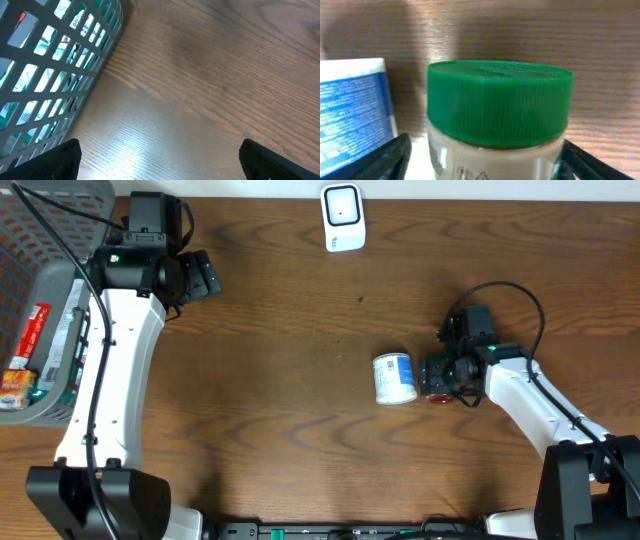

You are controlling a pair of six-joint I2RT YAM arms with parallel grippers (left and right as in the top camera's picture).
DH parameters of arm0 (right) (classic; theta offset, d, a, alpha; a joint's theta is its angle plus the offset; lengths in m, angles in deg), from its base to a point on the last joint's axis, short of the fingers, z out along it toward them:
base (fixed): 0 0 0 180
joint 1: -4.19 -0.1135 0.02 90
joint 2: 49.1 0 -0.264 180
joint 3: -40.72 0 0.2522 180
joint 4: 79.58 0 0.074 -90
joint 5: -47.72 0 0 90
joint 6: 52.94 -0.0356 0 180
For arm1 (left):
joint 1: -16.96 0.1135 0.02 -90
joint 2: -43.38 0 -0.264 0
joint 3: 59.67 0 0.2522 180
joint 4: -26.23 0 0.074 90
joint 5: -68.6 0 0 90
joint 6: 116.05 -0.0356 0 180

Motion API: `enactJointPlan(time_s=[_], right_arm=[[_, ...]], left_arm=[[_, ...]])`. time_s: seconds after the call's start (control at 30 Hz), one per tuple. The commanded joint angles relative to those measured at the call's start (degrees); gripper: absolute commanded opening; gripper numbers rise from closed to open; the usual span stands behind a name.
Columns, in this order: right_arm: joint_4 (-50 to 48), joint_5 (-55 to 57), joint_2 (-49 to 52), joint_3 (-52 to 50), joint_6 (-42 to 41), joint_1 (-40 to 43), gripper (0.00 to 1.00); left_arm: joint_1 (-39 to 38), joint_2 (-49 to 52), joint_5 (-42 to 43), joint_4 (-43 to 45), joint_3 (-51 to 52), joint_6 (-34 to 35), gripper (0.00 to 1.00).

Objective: Scan the item barcode
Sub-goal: 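Set the jar down, release, and retract the right gripper right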

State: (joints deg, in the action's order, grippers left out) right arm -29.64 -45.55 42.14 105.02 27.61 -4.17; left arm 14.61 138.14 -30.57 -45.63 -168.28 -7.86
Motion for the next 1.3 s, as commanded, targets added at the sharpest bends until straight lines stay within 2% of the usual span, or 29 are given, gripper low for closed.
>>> enactJointPlan(time_s=[0.0, 0.33, 0.7, 0.9, 1.0, 1.17, 1.27], right_arm=[[0.0, -0.1, -0.6, -0.3, 0.1, 0.7, 0.91], [4.5, 0.0, -1.9, 5.1, 1.0, 1.1, 0.99], [7.7, -1.4, -3.7, 8.3, 3.4, 5.2, 0.99], [14.0, 0.3, -6.8, 16.9, 4.0, 6.9, 0.99], [13.9, 1.5, -7.4, 19.1, 3.9, 10.1, 0.99], [11.8, 12.2, -7.3, 19.1, 4.0, 18.6, 0.99], [12.8, 13.7, -7.3, 19.1, 4.0, 22.5, 0.99]], left_arm=[[0.2, -0.2, -0.3, -0.1, 0.3, -0.1, 0.98], [0.2, -0.2, -0.3, -0.1, 0.3, -0.1, 0.98], [0.2, -0.2, -0.3, -0.1, 0.3, -0.1, 0.98], [0.2, -0.2, -0.3, -0.1, 0.3, -0.1, 0.98], [0.2, -0.2, -0.3, -0.1, 0.3, -0.1, 0.98], [0.2, -0.2, -0.3, -0.1, 0.3, -0.1, 0.98], [0.2, -0.2, -0.3, -0.1, 0.3, -0.1, 0.98]])
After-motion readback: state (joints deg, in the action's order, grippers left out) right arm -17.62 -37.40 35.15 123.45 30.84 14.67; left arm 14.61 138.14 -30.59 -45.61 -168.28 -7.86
